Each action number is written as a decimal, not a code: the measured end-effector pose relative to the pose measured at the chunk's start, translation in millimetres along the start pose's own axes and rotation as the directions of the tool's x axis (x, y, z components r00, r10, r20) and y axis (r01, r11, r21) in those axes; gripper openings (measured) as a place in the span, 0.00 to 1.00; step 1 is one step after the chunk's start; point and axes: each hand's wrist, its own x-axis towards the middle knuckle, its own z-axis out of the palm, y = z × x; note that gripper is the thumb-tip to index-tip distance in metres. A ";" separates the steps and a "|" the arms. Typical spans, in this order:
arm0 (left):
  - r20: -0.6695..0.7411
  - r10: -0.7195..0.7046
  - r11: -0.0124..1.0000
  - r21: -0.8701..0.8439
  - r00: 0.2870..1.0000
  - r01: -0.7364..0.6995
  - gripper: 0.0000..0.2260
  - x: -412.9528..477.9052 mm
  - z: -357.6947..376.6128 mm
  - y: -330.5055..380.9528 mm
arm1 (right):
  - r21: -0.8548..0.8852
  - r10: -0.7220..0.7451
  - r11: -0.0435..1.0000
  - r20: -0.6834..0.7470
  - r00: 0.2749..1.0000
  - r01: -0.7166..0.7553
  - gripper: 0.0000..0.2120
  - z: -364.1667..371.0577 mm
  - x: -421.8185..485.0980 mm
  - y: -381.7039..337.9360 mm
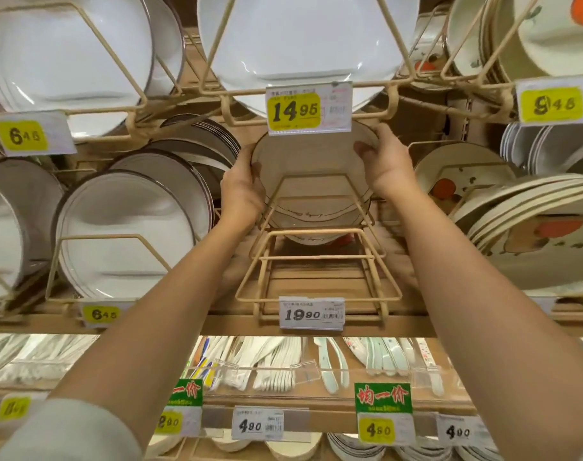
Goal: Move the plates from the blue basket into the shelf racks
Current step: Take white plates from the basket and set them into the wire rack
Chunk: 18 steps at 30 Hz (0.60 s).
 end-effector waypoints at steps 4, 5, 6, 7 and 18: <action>-0.012 -0.353 0.878 -0.349 0.936 0.327 0.12 6.8 10.3 14.7 | 0.145 -0.023 0.989 -0.001 1.000 0.023 0.21 6.9 9.9 -6.8; -0.039 -0.327 0.905 -0.302 0.944 0.301 0.10 7.2 12.2 11.1 | 0.180 -0.041 0.983 -0.018 0.999 0.044 0.22 7.9 10.3 -8.2; -0.047 -0.248 0.962 -0.128 0.968 0.240 0.11 5.4 13.0 8.1 | 0.249 -0.039 0.967 -0.023 0.999 0.043 0.23 7.9 10.0 -9.1; -0.026 -0.191 0.981 -0.021 0.981 0.190 0.14 2.2 12.1 3.8 | 0.352 -0.016 0.936 -0.009 1.000 0.018 0.26 7.8 9.7 -9.4; 0.615 -0.237 0.361 -0.663 0.752 0.656 0.31 -1.7 12.9 -1.8 | 0.746 0.273 0.533 0.295 0.916 -0.399 0.35 28.2 2.3 25.2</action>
